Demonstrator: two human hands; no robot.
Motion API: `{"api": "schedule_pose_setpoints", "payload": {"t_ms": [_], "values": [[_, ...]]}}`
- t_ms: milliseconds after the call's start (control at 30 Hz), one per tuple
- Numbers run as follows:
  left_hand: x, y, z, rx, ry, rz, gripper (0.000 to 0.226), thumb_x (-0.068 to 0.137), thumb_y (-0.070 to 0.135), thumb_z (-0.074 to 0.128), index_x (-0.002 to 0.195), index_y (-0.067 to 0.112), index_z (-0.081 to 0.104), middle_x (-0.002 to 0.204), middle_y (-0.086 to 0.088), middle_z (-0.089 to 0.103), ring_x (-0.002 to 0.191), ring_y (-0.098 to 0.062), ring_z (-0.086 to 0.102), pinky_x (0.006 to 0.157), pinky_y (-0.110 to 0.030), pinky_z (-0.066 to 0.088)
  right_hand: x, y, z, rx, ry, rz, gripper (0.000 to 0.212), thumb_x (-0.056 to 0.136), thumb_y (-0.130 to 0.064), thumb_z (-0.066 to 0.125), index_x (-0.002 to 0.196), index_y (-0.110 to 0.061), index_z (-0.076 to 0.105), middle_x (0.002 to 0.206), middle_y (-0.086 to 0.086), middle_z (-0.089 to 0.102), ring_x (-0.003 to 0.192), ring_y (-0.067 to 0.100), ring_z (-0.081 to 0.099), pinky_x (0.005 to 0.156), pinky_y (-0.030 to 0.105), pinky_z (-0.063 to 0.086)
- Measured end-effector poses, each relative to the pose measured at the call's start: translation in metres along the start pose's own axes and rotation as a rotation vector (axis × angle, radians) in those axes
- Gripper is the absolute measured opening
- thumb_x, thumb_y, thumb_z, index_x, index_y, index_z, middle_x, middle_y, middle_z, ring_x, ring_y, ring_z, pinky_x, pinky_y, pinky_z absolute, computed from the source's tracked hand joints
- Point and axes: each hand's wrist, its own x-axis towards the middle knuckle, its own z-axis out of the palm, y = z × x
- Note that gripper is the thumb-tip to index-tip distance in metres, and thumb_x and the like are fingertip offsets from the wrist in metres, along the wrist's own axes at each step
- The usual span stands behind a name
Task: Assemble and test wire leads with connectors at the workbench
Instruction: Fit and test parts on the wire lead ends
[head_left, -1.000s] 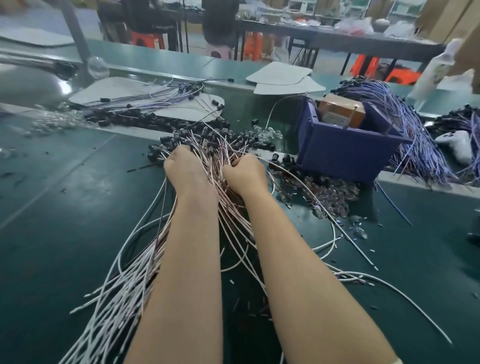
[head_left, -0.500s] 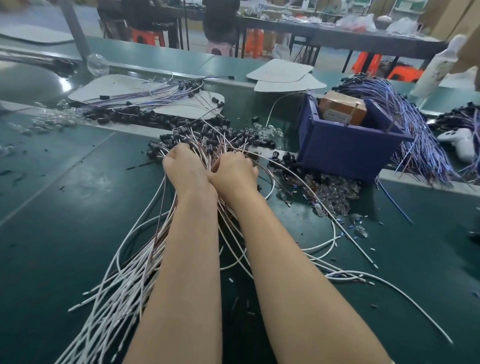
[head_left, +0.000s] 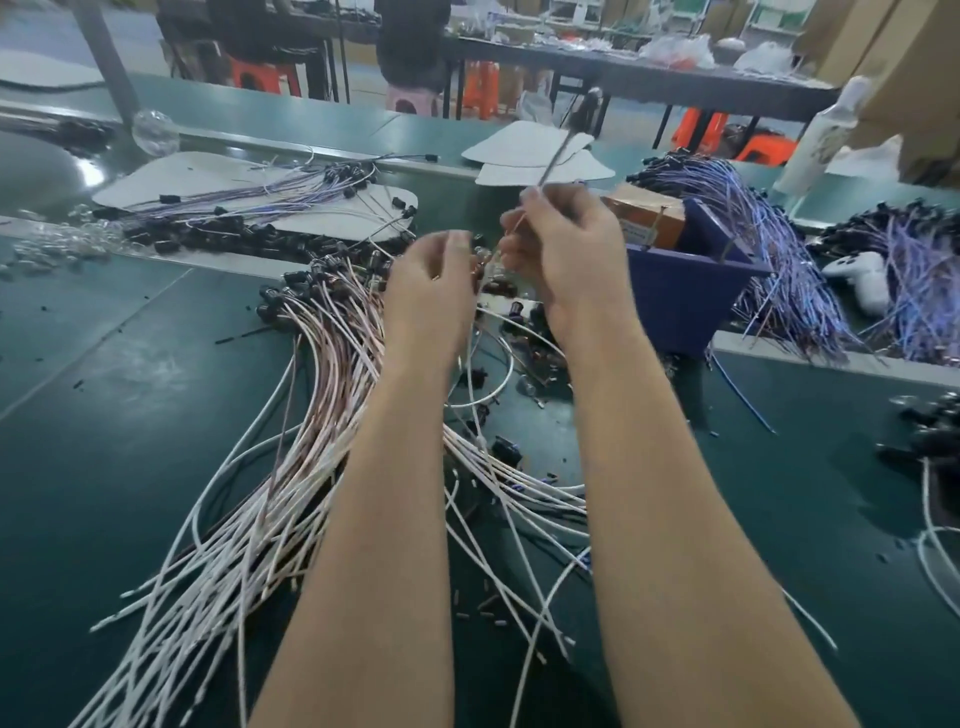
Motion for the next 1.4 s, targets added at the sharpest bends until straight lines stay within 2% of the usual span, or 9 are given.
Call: {"api": "schedule_pose_setpoints", "payload": {"t_ms": [100, 200, 333, 500, 600, 800, 1133, 1267, 1400], "values": [[-0.015, 0.023, 0.032, 0.127, -0.358, 0.138, 0.03, 0.102, 0.026, 0.039, 0.094, 0.013, 0.065, 0.076, 0.002, 0.068, 0.074, -0.007, 0.063, 0.059, -0.013, 0.043, -0.003, -0.024, -0.04, 0.272, 0.18, -0.092, 0.007, 0.096, -0.006, 0.051, 0.09, -0.007, 0.052, 0.068, 0.004, 0.06, 0.049, 0.008, 0.057, 0.051, 0.019, 0.049], [-0.028, 0.036, 0.064, 0.151, -0.499, 0.196, 0.026, 0.1, 0.02, 0.046, 0.079, 0.017, 0.06, 0.058, 0.003, 0.058, 0.06, -0.009, 0.061, 0.055, -0.015, 0.043, -0.009, -0.041, -0.09, 0.498, 0.411, -0.18, 0.013, 0.097, -0.004, 0.05, 0.085, -0.009, 0.051, 0.058, 0.002, 0.059, 0.045, 0.007, 0.052, 0.046, 0.018, 0.046], [-0.047, 0.04, 0.11, 0.163, -0.58, 0.202, 0.021, 0.096, 0.018, 0.053, 0.078, 0.016, 0.062, 0.062, 0.005, 0.059, 0.044, 0.0, 0.05, 0.053, -0.015, 0.043, -0.022, -0.052, -0.155, 0.3, 0.619, -0.213, 0.019, 0.097, -0.013, 0.052, 0.079, -0.016, 0.051, 0.046, -0.01, 0.057, 0.04, 0.005, 0.05, 0.043, 0.018, 0.044], [-0.069, 0.034, 0.158, 0.179, -0.517, 0.229, 0.017, 0.094, 0.015, 0.055, 0.09, 0.006, 0.069, 0.083, -0.008, 0.07, 0.077, -0.02, 0.064, 0.077, -0.03, 0.05, -0.04, -0.033, -0.191, -0.248, 0.313, 0.004, 0.028, 0.094, -0.024, 0.057, 0.068, -0.017, 0.061, 0.055, -0.009, 0.063, 0.05, 0.003, 0.054, 0.05, 0.015, 0.047], [-0.072, 0.023, 0.167, 0.292, -0.503, 0.249, 0.019, 0.093, 0.019, 0.056, 0.097, 0.007, 0.07, 0.095, -0.009, 0.071, 0.093, -0.023, 0.065, 0.085, -0.03, 0.049, -0.041, -0.02, -0.199, -0.34, 0.233, 0.028, 0.025, 0.096, -0.019, 0.055, 0.072, -0.014, 0.063, 0.066, 0.002, 0.063, 0.059, 0.007, 0.057, 0.054, 0.013, 0.049], [-0.062, 0.001, 0.155, 0.308, -0.451, 0.203, 0.015, 0.094, 0.02, 0.055, 0.09, 0.015, 0.069, 0.071, 0.005, 0.067, 0.059, -0.006, 0.06, 0.067, -0.025, 0.051, -0.029, -0.001, -0.192, -0.276, 0.246, 0.035, 0.025, 0.092, -0.012, 0.059, 0.068, -0.013, 0.063, 0.06, -0.001, 0.061, 0.048, 0.004, 0.052, 0.049, 0.014, 0.043], [-0.041, -0.017, 0.134, 0.353, -0.537, 0.075, 0.017, 0.096, 0.021, 0.052, 0.087, 0.016, 0.064, 0.062, 0.008, 0.063, 0.038, 0.008, 0.048, 0.038, -0.007, 0.035, -0.021, 0.011, -0.211, 0.529, 0.741, 0.0, 0.022, 0.1, -0.019, 0.046, 0.081, -0.011, 0.051, 0.055, -0.001, 0.06, 0.043, 0.006, 0.057, 0.046, 0.018, 0.051], [-0.041, -0.017, 0.138, 0.343, -0.458, 0.105, 0.017, 0.096, 0.022, 0.053, 0.084, 0.018, 0.063, 0.063, 0.01, 0.063, 0.045, 0.004, 0.049, 0.048, -0.014, 0.039, -0.021, 0.017, -0.196, 0.198, 0.492, 0.155, 0.03, 0.097, -0.034, 0.051, 0.079, -0.011, 0.058, 0.056, -0.003, 0.059, 0.044, 0.006, 0.051, 0.044, 0.017, 0.045], [-0.043, -0.015, 0.142, 0.36, -0.386, 0.166, 0.016, 0.095, 0.021, 0.053, 0.083, 0.017, 0.063, 0.073, 0.003, 0.063, 0.073, -0.015, 0.06, 0.071, -0.025, 0.046, -0.021, 0.02, -0.173, -0.128, 0.126, 0.101, 0.017, 0.092, -0.017, 0.061, 0.078, -0.009, 0.062, 0.058, -0.002, 0.065, 0.05, 0.007, 0.06, 0.051, 0.018, 0.05]]}}
